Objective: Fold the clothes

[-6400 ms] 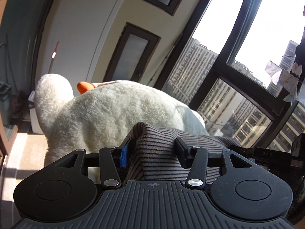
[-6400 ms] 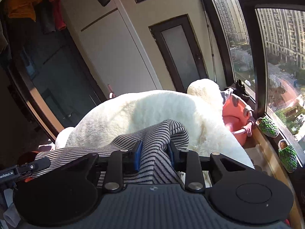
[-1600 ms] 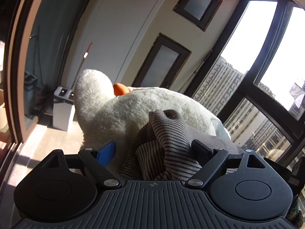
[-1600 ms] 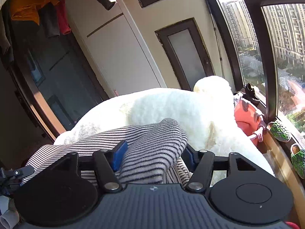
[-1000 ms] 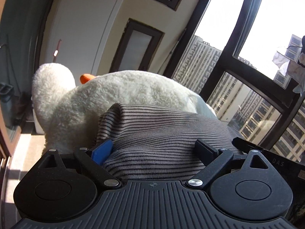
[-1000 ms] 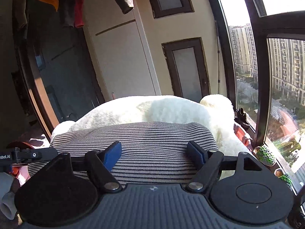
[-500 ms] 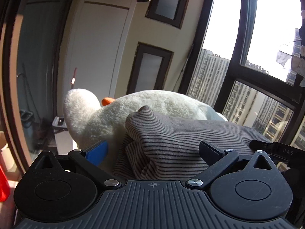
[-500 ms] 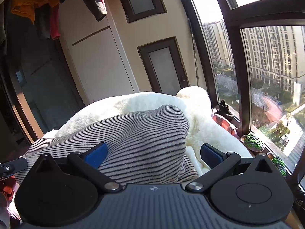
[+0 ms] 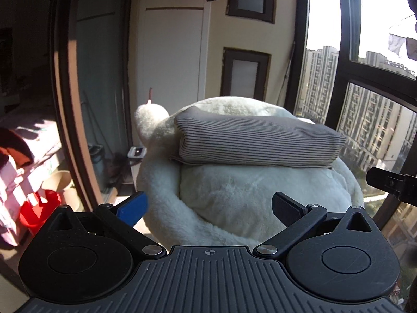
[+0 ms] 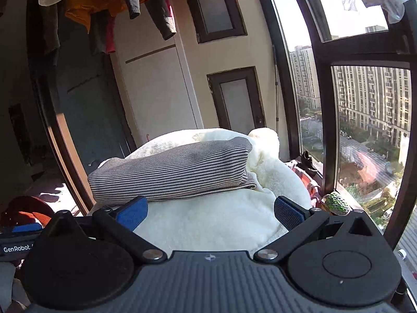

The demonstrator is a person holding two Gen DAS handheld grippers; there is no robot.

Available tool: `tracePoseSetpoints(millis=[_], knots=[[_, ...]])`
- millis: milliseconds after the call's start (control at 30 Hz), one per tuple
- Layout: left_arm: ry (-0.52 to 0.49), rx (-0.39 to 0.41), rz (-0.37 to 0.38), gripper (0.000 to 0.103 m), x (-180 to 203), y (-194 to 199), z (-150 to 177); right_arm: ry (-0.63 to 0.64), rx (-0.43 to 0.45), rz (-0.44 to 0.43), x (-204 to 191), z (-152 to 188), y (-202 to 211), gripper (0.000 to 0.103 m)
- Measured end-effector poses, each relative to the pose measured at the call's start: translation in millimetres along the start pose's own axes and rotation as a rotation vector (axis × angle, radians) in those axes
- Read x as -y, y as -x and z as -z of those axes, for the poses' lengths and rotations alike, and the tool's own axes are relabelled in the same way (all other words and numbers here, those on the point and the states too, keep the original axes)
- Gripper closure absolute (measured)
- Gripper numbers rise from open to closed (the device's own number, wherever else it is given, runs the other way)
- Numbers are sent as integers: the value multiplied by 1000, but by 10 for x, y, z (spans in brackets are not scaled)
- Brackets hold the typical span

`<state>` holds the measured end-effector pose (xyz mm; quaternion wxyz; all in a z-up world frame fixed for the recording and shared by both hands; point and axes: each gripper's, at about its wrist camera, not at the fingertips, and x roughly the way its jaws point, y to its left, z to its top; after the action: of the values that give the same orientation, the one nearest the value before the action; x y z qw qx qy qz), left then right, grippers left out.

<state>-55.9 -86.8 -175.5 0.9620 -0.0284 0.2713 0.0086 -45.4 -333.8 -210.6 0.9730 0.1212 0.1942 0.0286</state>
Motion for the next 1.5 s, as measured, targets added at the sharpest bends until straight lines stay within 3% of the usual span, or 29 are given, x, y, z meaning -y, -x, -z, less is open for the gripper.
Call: tracePoseSetpoints(millis=[200,400,667,1133,1500], knots=[[-2,14,-28,0,162,446,101,101,-33,21,-90,93,267,0],[-2,6,-16,0,229,607,150,143,-53,17,-112,160,452,0],[-8,3,-7,0,319,619,102,179,-38,-5,-179,115,593,0],[-27,-9,-3,0,385,518,100,224,6,71,-216,55,622,0],[-13,-25,-12,0,282,464,117,218,-22,64,-271,87,589,0]])
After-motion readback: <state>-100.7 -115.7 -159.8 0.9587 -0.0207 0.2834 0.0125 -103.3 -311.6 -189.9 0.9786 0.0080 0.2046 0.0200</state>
